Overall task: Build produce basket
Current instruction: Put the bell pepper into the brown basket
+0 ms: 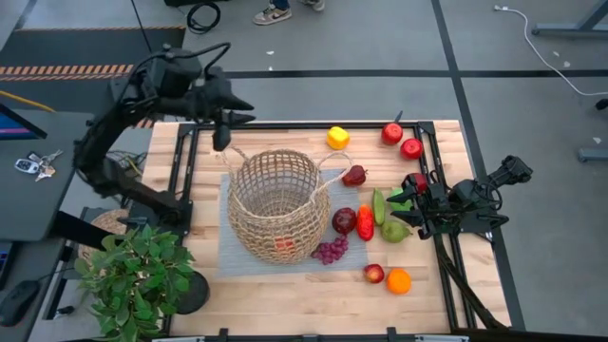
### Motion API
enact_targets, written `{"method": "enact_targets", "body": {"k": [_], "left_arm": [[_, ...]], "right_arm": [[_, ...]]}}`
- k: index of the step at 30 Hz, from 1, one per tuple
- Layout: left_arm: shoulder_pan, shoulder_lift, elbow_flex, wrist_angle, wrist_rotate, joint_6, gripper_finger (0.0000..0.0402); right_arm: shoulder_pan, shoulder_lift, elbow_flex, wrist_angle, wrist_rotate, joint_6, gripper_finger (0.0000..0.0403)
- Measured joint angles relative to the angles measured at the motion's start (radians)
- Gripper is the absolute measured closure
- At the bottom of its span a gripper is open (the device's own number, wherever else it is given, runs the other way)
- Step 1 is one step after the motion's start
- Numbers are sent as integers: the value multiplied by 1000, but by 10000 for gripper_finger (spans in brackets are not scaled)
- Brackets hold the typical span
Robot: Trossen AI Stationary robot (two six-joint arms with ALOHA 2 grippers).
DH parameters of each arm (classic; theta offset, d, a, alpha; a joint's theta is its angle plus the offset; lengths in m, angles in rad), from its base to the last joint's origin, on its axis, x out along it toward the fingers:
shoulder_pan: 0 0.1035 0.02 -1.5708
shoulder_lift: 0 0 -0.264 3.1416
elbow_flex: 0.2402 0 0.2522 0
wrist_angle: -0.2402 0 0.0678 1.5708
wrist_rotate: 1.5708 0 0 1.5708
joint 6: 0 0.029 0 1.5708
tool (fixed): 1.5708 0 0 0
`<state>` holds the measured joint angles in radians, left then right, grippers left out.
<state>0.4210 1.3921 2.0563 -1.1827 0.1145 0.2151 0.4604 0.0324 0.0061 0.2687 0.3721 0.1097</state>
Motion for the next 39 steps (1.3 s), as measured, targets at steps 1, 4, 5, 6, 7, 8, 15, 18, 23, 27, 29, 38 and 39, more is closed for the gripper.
{"method": "enact_targets", "body": {"k": [1, 4, 5, 6, 7, 8, 15, 18, 23, 27, 29, 38, 39], "left_arm": [[0, -34, -55, 32, -8, -6, 281], [0, -141, -223, 139, -32, -27, 280], [0, -175, -280, 174, -37, -33, 280], [0, -210, -333, 210, -45, -45, 280], [1, -243, -385, 246, -52, -52, 280], [0, -277, -435, 280, -56, -59, 280], [1, -496, -725, 475, -70, -131, 280], [1, -578, -823, 535, -70, -154, 280], [0, -718, -979, 635, -111, -187, 280], [0, -832, -1112, 731, -134, -231, 280], [0, -888, -1183, 787, -134, -253, 280], [0, -1090, -1479, 1006, -108, -303, 280], [0, -1110, -1502, 1039, -95, -304, 280]], "right_arm": [[0, 0, 0, 0, 0, 0, 206], [0, 0, 0, 0, 0, 0, 206], [0, 0, 0, 0, 0, 0, 206], [0, 0, 0, 0, 0, 0, 206], [0, 0, 0, 0, 0, 0, 206], [0, 0, 0, 0, 0, 0, 206], [0, 0, 0, 0, 0, 0, 206], [0, 0, 0, 0, 0, 0, 206], [0, 0, 0, 0, 0, 0, 206], [0, 0, 0, 0, 0, 0, 206], [0, 0, 0, 0, 0, 0, 206], [0, 0, 0, 0, 0, 0, 206], [0, 0, 0, 0, 0, 0, 206]]}}
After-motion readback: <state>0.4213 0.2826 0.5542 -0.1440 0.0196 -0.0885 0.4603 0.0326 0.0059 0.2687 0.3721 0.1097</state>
